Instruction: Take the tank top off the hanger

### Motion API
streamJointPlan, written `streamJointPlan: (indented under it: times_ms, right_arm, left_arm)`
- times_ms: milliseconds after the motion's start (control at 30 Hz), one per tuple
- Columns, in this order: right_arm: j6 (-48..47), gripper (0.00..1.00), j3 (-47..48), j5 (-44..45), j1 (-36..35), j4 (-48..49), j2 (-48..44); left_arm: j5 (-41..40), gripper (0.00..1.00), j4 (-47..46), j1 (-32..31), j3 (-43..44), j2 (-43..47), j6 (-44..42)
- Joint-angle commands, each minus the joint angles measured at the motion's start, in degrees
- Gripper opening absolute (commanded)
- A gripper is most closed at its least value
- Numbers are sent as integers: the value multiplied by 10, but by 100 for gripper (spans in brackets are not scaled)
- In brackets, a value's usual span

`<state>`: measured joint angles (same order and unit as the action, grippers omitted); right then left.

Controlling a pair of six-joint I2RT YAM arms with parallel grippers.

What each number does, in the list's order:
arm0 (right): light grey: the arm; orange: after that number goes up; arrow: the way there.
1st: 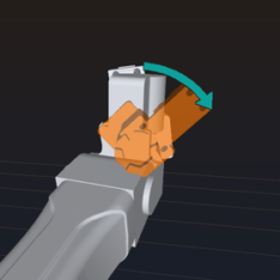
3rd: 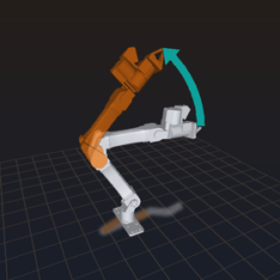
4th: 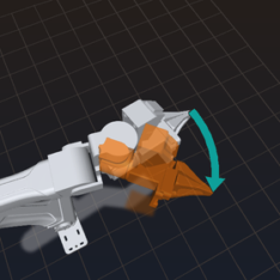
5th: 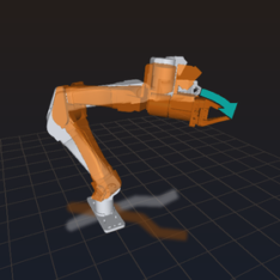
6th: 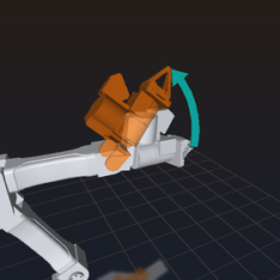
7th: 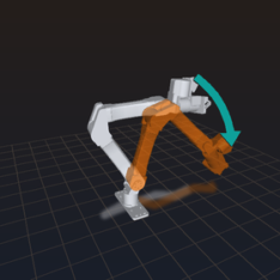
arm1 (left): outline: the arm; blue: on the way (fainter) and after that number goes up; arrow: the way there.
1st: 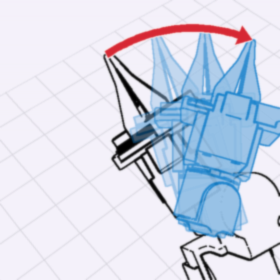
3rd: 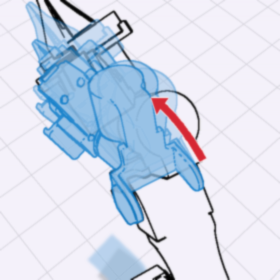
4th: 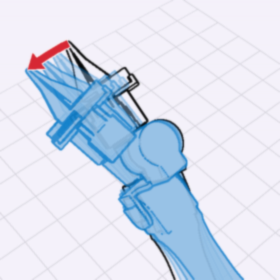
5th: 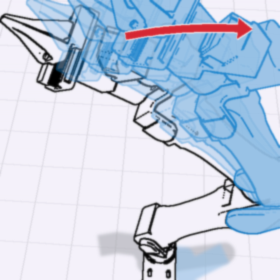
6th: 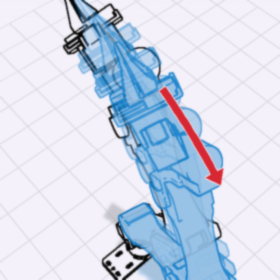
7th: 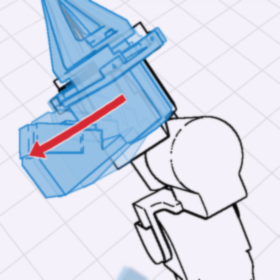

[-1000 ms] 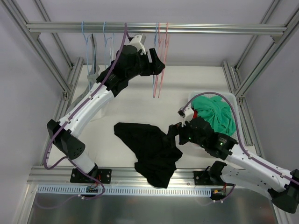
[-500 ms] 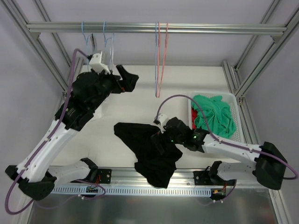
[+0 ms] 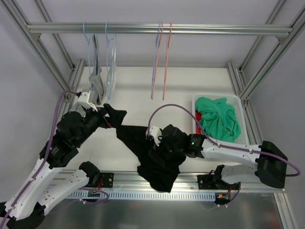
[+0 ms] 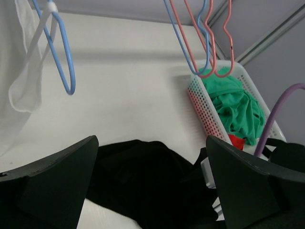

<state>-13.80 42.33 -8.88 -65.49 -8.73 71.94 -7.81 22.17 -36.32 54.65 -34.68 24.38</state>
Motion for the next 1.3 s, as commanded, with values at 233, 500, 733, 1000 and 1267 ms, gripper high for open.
streamJointPlan:
  times_ms: [233,500,733,1000,1267]
  right_arm:
    - [-86,100,-32,127,-87,-19,-10]
    - [-138,100,-57,379,-102,112,22]
    - [-95,99,-23,220,-25,108,81]
    - [-31,99,-12,85,20,113,188]
    - [-3,0,-20,28,15,115,157]
  left_arm:
    - [28,99,77,0,-27,50,-35]
    - [30,99,90,-1,-40,51,-50]
    - [46,99,91,0,-45,51,-60]
    - [61,99,91,0,-48,66,-65]
    - [46,99,109,-1,-32,87,-78]
